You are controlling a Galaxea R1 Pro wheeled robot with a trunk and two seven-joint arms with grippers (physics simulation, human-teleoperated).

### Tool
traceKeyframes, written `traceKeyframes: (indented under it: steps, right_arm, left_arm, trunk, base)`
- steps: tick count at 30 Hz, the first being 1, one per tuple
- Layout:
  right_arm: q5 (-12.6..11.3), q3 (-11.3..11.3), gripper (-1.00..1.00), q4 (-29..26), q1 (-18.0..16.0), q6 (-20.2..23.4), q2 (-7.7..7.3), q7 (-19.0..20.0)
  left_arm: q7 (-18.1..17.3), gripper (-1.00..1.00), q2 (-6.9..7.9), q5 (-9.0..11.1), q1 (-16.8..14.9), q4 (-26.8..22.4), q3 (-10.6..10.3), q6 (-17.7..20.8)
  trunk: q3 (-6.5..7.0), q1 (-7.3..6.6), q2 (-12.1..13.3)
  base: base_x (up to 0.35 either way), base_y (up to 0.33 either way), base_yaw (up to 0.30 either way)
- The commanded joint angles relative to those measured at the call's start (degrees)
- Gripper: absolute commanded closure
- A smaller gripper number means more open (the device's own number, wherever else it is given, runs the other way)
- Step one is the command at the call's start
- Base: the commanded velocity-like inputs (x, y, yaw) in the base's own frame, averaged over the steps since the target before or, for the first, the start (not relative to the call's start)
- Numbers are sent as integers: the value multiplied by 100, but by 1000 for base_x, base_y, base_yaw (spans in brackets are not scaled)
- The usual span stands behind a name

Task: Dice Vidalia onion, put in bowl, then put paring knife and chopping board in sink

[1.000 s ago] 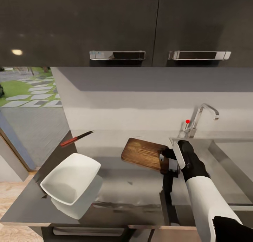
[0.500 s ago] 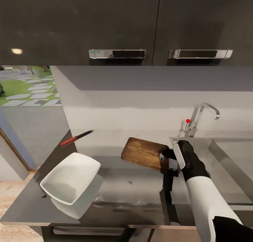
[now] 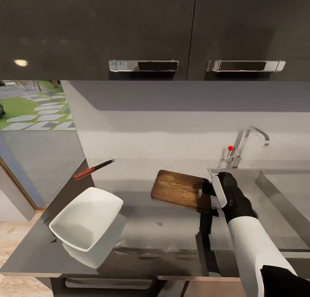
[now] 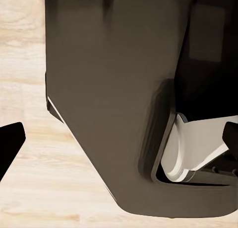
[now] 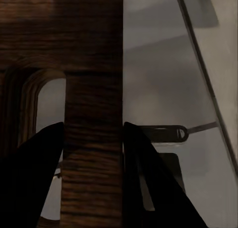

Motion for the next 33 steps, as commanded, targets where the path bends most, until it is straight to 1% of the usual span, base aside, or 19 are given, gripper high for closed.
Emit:
traceKeyframes:
  steps: [1,6,14,15,16,27,33]
  right_arm:
    - [-81,-12,100,-5,-4,7,5,-55]
    - [-77,-12,100,-6,-4,7,5,-55]
    - [-81,-12,100,-6,-4,7,5,-55]
    - [-83,-12,100,-9,-4,7,3,-55]
    - [-85,-15,100,-13,-4,7,3,-63]
    - [-86,-29,100,-13,-4,23,4,-64]
    - [-86,-30,100,-13,-4,32,5,-72]
  left_arm:
    - [-7,-100,-2,1,3,-10,38,-5]
    - [-7,-100,2,1,3,-10,38,-5]
    - [-15,-100,6,1,3,-10,38,-39]
    - [-15,-100,6,1,3,-10,38,-78]
    - [-11,-100,6,1,3,-10,38,-251]
    - [-13,-100,8,1,3,-10,38,-252]
    - [-15,-100,9,1,3,-10,38,-252]
  trunk:
    - [-5,1,-4]
    - [5,1,-4]
    - [74,1,-4]
    - [83,1,-4]
    - [92,1,-4]
    - [192,1,-4]
    - [221,1,-4]
  base:
    - [0,0,0]
    - [0,0,0]
    - [0,0,0]
    - [0,0,0]
    - [-28,-13,0]
    - [-6,-3,0]
    - [-17,-11,0]
